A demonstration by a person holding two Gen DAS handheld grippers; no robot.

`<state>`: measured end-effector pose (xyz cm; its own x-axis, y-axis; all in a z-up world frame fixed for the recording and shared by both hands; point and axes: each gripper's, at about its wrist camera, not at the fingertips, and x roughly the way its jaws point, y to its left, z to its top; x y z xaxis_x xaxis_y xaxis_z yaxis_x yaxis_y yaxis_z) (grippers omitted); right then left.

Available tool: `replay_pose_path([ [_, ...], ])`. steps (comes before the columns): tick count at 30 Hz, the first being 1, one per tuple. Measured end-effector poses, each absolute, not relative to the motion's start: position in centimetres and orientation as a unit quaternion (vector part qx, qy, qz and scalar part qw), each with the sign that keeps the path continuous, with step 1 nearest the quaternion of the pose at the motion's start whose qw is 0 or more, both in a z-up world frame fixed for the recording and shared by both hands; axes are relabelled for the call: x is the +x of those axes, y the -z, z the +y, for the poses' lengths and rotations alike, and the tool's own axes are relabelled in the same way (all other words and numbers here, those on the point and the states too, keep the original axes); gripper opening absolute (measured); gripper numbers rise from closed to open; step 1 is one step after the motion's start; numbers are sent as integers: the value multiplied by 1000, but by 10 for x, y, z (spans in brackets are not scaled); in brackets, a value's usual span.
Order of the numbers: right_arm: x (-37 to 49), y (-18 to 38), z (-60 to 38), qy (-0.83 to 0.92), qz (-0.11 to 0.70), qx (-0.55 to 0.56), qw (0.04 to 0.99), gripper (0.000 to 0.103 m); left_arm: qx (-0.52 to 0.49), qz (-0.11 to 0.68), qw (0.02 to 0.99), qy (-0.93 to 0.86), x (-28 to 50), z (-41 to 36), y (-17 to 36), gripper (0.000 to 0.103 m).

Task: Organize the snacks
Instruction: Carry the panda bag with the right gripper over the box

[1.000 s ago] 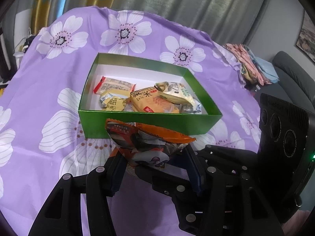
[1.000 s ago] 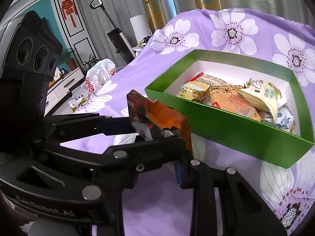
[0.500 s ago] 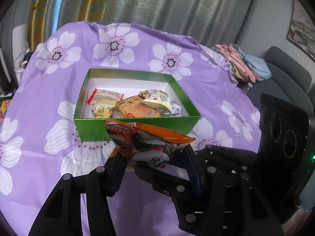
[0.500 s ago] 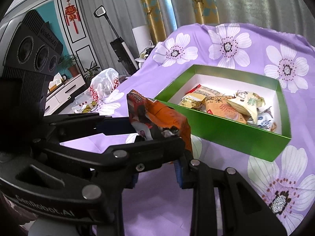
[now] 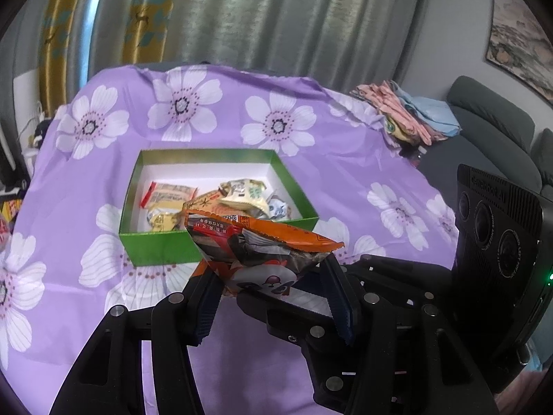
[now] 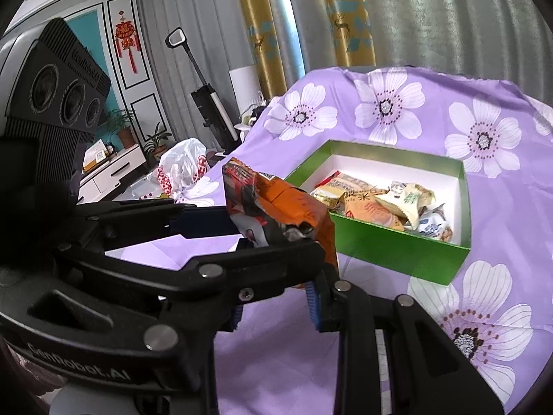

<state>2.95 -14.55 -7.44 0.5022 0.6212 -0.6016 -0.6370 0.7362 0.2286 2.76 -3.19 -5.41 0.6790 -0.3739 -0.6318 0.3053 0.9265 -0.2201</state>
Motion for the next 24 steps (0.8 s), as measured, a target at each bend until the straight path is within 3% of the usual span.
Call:
replay_pose_path([
  [24,69,43,-156,-349,301,-12,887,30,-43,318,925,202,67,-40,23,56],
])
